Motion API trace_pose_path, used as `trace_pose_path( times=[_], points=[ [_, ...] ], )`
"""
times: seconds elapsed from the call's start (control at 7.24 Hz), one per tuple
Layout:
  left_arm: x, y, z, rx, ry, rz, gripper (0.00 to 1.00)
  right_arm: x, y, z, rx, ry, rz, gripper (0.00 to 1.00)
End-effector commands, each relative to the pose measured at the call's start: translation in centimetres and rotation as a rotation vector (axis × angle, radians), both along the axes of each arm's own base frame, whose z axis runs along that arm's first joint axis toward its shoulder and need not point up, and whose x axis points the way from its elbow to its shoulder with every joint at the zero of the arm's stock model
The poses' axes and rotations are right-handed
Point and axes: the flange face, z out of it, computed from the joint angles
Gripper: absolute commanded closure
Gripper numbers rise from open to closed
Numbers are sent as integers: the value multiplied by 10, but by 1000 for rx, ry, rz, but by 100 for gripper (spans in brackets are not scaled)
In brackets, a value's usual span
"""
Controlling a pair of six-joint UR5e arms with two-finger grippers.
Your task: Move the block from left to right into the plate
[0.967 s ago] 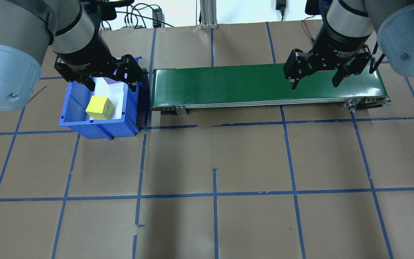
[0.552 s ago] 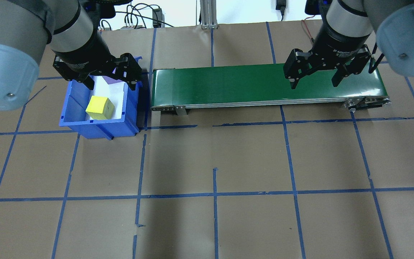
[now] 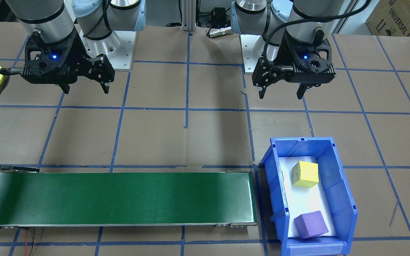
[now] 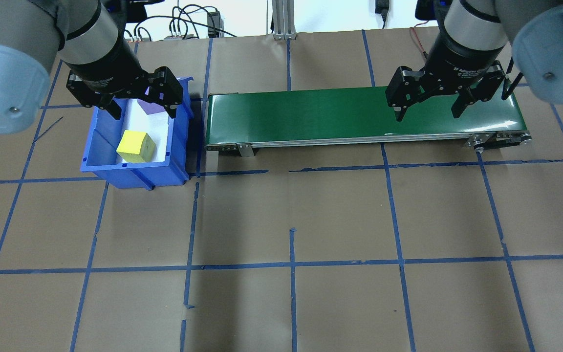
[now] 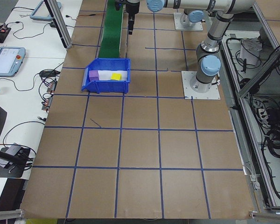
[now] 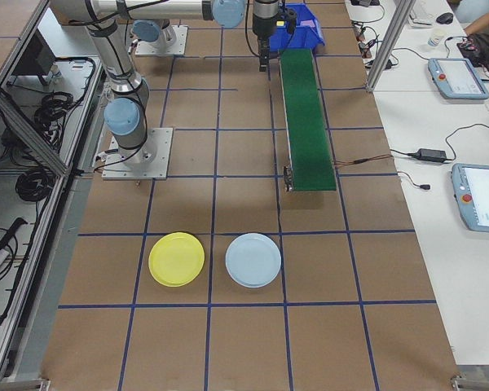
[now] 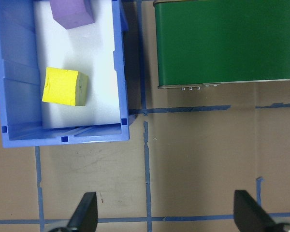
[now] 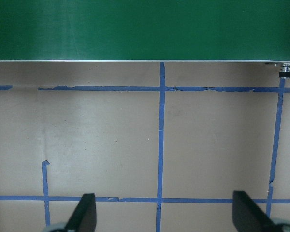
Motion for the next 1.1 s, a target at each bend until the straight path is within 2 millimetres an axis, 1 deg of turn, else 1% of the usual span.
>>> trace_pose_path(
  times=[0.0, 0.14, 0.28, 0.41, 0.55, 0.69, 0.83, 0.97],
  points=[
    [51, -74, -46, 44, -2, 14, 0, -3, -1, 0, -1, 3, -5, 0],
    [56, -122, -50, -17, -10, -10, 0, -2, -1, 0, -1, 3, -4, 0],
    [62, -169, -66, -28, -8, -12, 0, -2, -1, 0, -1, 3, -4, 0],
    [67, -212, -91, -46, -8, -11, 0, -1, -1, 0, -1, 1, -2, 0],
    [84, -233, -109, -81, -5, 11, 0, -1, 0, 0, -2, 1, -2, 0],
    [110, -241, -132, -64, 41, 39, 0, 0, -1, 0, -2, -2, -2, 0],
    [115, -246, -157, -62, 44, 42, 0, 0, -2, 1, -14, -2, 0, 0],
    [118, -251, -187, -44, 47, 48, 0, 0, -3, 0, -17, -2, 0, 0]
  ],
)
